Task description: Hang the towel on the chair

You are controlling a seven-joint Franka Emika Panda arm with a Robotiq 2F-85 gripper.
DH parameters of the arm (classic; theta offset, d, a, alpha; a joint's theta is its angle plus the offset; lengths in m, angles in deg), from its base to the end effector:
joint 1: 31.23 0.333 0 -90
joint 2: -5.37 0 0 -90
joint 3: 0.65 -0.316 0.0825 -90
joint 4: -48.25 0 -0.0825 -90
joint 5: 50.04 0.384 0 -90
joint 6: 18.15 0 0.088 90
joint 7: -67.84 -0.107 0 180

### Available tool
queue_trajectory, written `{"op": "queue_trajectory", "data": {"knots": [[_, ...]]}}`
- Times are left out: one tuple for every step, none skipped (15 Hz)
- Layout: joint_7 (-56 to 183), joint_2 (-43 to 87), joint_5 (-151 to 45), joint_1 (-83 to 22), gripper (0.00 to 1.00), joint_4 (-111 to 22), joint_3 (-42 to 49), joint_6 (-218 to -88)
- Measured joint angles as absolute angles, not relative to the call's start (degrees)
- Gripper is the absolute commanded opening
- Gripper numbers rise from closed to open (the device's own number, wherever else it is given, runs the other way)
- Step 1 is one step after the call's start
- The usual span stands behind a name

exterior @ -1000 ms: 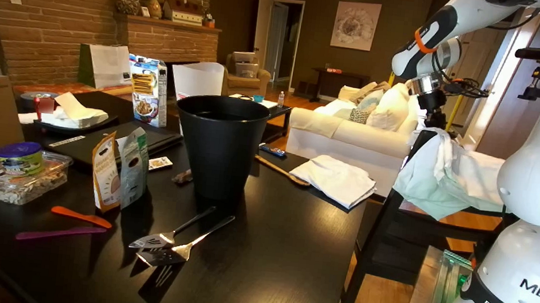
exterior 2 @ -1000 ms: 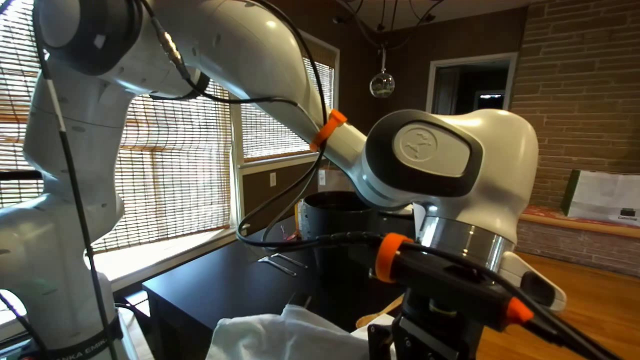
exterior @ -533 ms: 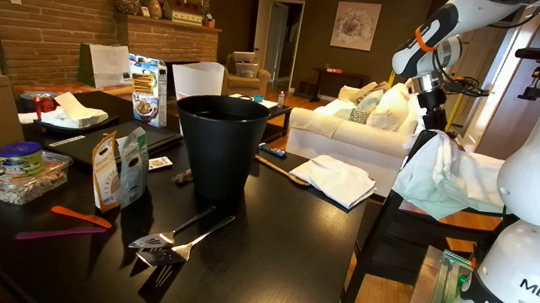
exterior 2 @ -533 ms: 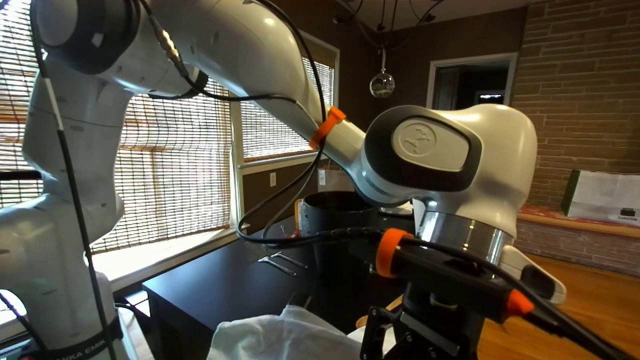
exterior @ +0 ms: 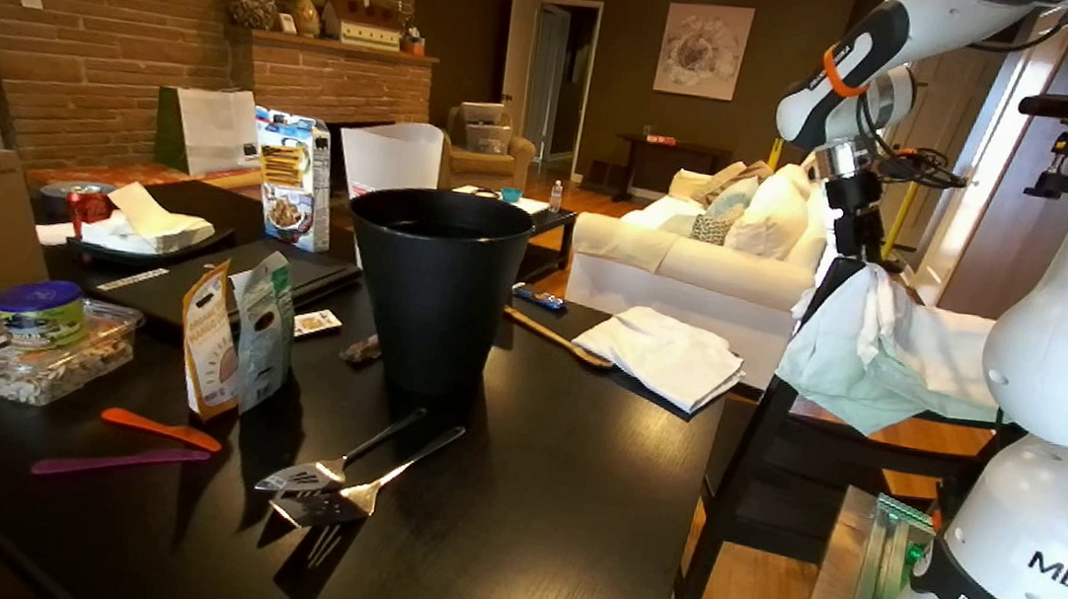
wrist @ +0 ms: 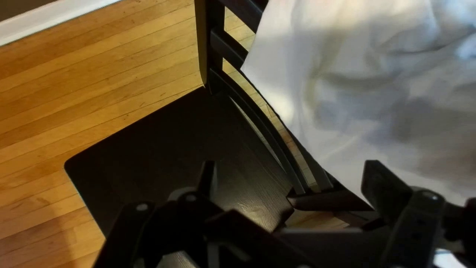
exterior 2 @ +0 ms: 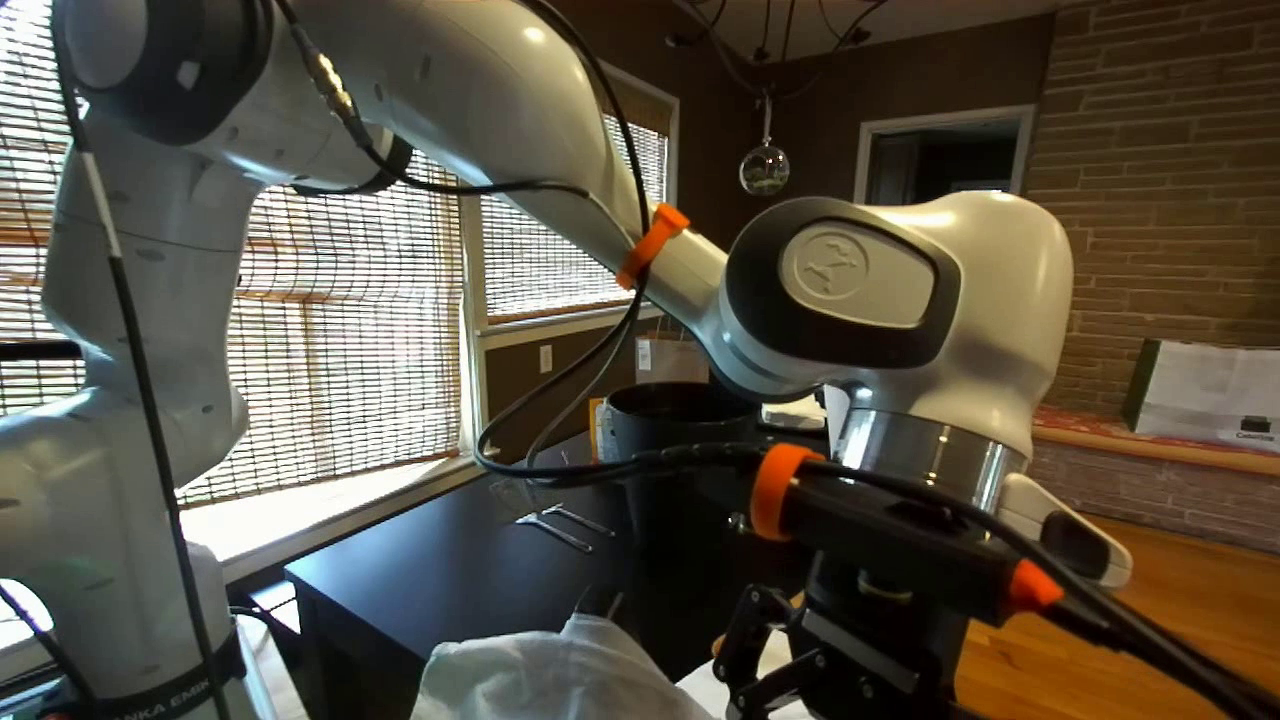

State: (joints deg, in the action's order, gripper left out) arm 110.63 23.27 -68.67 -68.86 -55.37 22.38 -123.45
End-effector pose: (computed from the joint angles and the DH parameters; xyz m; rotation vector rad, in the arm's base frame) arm 0.2860 -0.5304 0.3711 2.9799 -0.2709 -0.7542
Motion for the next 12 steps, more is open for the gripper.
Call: {"op": "queue_trajectory", "data": {"knots": [[110.63, 22.63, -68.02, -68.81, 1.00, -55.38, 22.24, -123.22], [110.63, 21.69, -67.53, -68.66, 1.00, -55.38, 22.08, -122.76], [110.56, 20.49, -67.39, -68.42, 1.00, -55.41, 21.92, -122.14], [110.42, 19.05, -67.39, -68.06, 1.00, -55.44, 21.80, -121.25], [110.18, 17.53, -67.39, -67.58, 1.00, -55.49, 21.77, -120.26], [109.68, 15.87, -67.39, -66.96, 1.00, -55.50, 21.76, -118.94], [108.73, 14.19, -67.39, -66.29, 1.00, -55.53, 21.76, -117.76], [107.39, 12.49, -67.39, -65.59, 1.00, -55.61, 21.76, -116.88], [105.77, 10.87, -67.40, -64.91, 1.00, -55.78, 21.77, -116.36], [104.11, 9.27, -67.40, -64.21, 1.00, -56.05, 21.78, -116.21], [102.47, 7.70, -67.40, -63.49, 1.00, -56.47, 21.78, -116.19], [100.83, 6.24, -67.44, -62.78, 1.00, -56.93, 21.80, -116.19]]}}
